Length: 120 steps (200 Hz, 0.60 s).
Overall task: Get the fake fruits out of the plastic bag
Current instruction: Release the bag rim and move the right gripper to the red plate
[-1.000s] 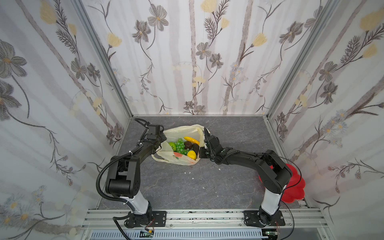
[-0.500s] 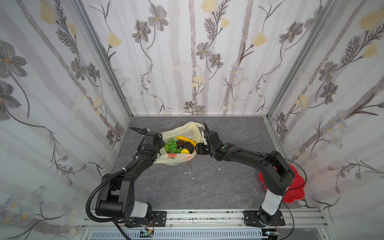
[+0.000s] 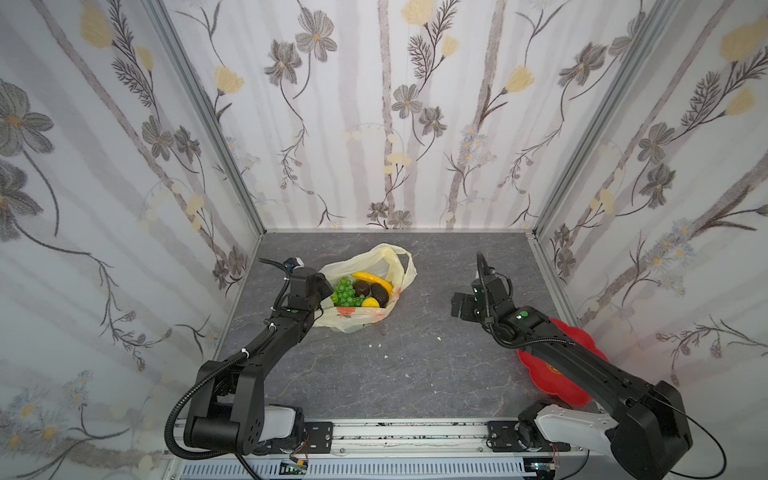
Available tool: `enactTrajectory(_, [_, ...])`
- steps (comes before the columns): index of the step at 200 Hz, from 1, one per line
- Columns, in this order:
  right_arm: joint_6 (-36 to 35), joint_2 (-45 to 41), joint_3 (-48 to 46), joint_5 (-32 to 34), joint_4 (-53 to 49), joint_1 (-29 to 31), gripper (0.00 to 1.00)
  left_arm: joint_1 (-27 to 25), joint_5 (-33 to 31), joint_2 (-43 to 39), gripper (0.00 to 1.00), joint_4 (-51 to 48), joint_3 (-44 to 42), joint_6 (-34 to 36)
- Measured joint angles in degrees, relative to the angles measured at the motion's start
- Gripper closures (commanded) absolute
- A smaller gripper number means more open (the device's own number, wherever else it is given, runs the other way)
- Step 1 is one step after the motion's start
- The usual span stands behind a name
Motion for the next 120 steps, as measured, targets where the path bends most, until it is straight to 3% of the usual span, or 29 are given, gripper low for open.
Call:
enactTrajectory(61, [3.5,-6.7,-9.6,4.3,-7.1,-16.7,0.02,0.0,0.4,-0.7,1.0,1.5,-0.9,1.0])
enactTrajectory(120, [6.8,-1.9,-14.9,2.8,-6.6,-22.1,0.12,0.1,1.3,-2.4,1.0,2.2,-1.8,1.2])
